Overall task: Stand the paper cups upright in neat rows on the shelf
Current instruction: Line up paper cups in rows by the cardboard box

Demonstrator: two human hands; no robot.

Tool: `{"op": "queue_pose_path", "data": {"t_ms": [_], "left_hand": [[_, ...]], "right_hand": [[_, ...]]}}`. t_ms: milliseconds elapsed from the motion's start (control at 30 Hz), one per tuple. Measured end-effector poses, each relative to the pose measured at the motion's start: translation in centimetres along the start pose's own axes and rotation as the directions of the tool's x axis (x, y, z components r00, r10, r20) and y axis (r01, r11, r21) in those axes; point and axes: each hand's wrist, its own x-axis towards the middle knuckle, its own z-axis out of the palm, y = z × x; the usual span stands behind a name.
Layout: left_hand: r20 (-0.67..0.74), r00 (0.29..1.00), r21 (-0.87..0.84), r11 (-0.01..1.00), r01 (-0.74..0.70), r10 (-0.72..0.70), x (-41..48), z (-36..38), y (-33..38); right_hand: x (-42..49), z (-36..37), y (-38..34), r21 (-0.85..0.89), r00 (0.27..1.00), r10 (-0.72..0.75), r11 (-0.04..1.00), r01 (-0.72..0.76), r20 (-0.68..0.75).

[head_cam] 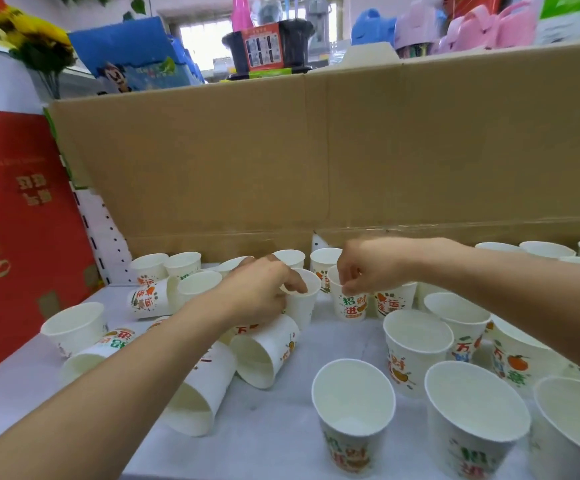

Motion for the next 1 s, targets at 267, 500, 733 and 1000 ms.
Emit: {"op": "queue_pose_path", "data": {"t_ms": [267,500,733,1000], "left_hand": [[-0.015,1.000,-0.039,0.999,-0.005,0.005,0.9,-0.3,1.5],[0.020,1.000,-0.103,0.995,-0.016,0.019,0.4,-0.6,0.1],[-0.120,0.993,-0.247,0.968,-0.041,0.012,-3.6,-2.7,-1.1],[-0.098,0.992,-0.363,0.931,0.042,-0.083,-12.0,-2.8,-4.0]], "right_hand": [[0.6,1.2,-0.5,-0.032,0.989,0.022,0.999,-0.026,-0.144],[-0.5,0.4,-1.5,-0.004,0.979,0.010,1.000,-0.011,-0.206],[-1.2,-0.6,-3.1,0.061,0.957,-0.091,0.992,0.112,-0.275],[0.9,1.8,-4.7,-0.264,0.979,-0.126,0.961,0.081,-0.159]]}}
